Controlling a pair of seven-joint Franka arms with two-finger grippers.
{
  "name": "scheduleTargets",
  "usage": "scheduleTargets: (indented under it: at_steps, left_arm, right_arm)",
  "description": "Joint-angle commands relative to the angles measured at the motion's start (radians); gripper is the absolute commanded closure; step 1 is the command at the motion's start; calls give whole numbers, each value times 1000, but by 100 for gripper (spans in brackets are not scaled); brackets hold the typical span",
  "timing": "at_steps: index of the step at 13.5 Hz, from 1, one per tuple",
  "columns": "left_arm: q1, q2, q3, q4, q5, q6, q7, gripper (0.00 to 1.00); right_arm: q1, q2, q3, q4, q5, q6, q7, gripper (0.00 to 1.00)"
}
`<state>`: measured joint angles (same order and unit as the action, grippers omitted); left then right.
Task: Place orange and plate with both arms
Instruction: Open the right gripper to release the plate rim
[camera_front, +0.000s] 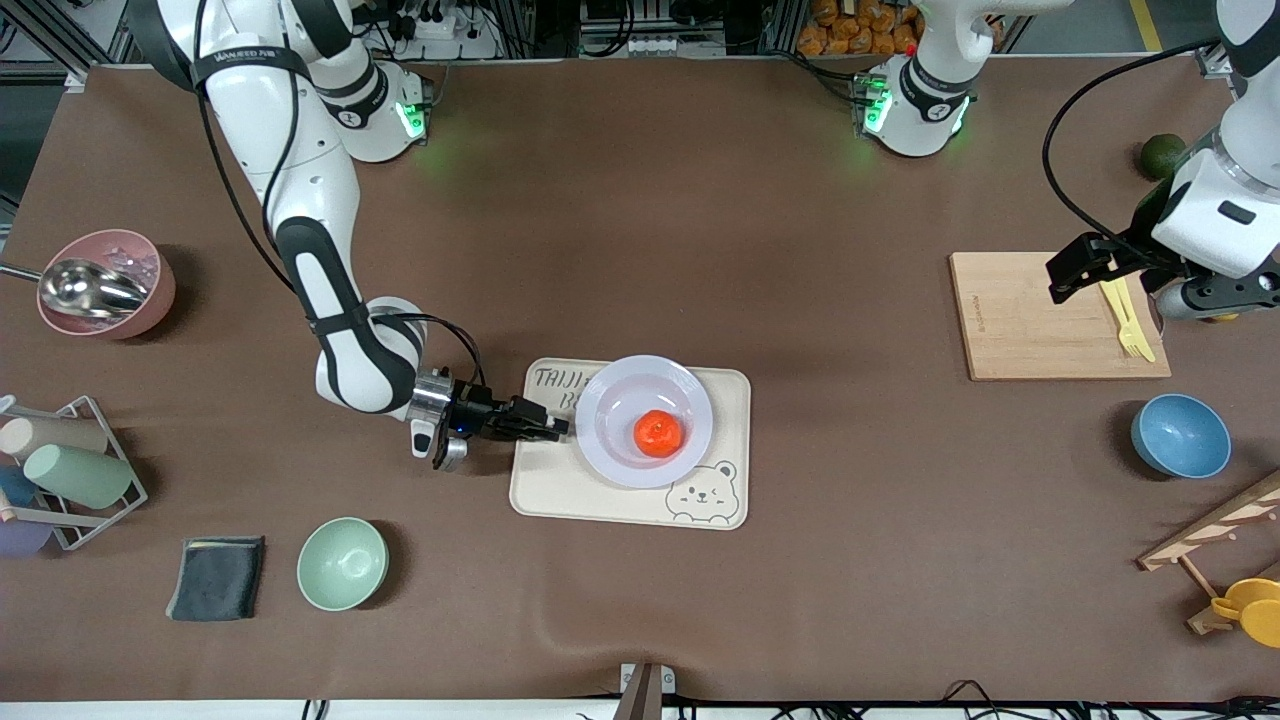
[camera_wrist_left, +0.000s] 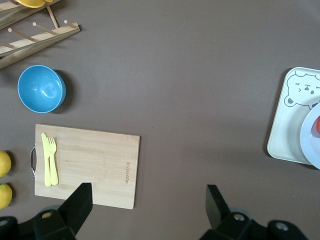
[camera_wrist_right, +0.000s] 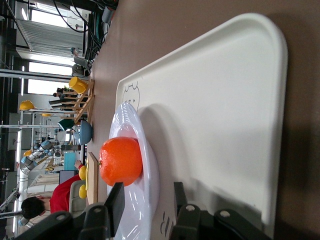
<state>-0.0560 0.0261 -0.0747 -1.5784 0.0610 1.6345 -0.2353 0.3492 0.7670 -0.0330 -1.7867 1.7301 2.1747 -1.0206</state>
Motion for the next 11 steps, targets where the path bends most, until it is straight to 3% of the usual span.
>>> scheduleTargets:
  at_steps: [1,5,11]
  left_arm:
    - [2,-9,6,9,-6,-25,22,0]
    - [4,-8,6,18,-9,-25,22,0]
    - [4,-9,6,24,-13,-25,22,0]
  right_arm:
    - [-35,-37,7,10,-133,-15,185,53]
    - [-88,-130,7,29,-403,-93,560,53]
    - [-275,-219,5,87,-737,-336,729,32]
